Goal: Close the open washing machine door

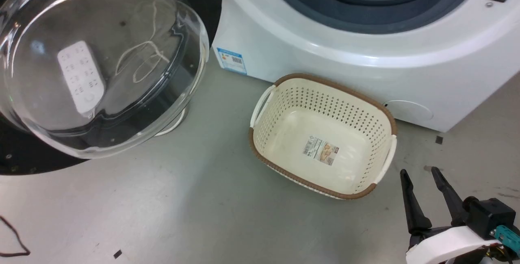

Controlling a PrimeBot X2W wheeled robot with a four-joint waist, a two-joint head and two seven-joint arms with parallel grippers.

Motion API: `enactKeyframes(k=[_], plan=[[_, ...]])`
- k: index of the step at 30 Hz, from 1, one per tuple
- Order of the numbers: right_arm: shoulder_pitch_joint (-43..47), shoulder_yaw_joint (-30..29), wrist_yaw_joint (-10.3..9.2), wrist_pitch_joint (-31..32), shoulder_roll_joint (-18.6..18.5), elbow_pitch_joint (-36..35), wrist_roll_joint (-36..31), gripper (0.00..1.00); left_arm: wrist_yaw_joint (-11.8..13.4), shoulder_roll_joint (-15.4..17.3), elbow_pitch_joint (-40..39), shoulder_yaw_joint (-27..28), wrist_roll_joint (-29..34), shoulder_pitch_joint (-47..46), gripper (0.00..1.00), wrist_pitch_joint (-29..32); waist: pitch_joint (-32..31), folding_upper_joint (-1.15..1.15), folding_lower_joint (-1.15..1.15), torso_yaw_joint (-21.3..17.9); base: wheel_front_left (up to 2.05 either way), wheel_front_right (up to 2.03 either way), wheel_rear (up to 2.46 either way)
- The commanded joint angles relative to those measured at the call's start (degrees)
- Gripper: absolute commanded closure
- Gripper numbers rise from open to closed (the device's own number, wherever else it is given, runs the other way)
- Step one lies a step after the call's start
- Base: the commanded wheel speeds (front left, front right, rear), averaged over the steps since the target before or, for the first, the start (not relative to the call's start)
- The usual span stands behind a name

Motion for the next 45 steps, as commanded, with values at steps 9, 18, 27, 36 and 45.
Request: enactKeyframes(k=[9, 18, 27, 36, 45], plan=[[-0.2, 0.1, 0.04, -0.4, 0.0, 0.1, 1.7, 0.00, -0.8, 7.0, -7.4, -14.9, -17.3, 5.2, 1.00, 10.7, 0.7, 0.00, 0.00, 2.9, 0.00, 0.00, 0.00], [-0.5, 0.5, 0.04, -3.6, 0.0, 4.0, 5.6, 0.00, -1.5, 17.2, -17.6, -25.2, -35.7, 14.1, 1.00, 21.2, -3.0, 0.00, 0.00, 6.4, 0.00, 0.00, 0.00], [-0.3, -1.8, 0.05, -7.4, 0.0, 8.2, 8.6, 0.00, -1.8, 21.2, -29.9, -31.4, -41.5, 19.9, 1.00, 22.2, -7.9, 0.00, 0.00, 6.9, 0.00, 0.00, 0.00], [1.4, -3.7, 0.05, -9.3, 0.0, 11.4, 10.4, 0.00, -1.8, 20.6, -44.1, -41.2, -41.7, 22.5, 1.00, 23.9, -12.6, 0.00, 0.00, 6.3, 0.00, 0.00, 0.00], [1.4, -4.2, 0.05, -10.4, 0.0, 13.1, 11.6, 0.00, -1.8, 13.8, -50.5, -55.3, -38.7, 16.9, 1.00, 23.1, -14.6, 0.00, 0.00, 2.0, 0.00, 0.00, 0.00]])
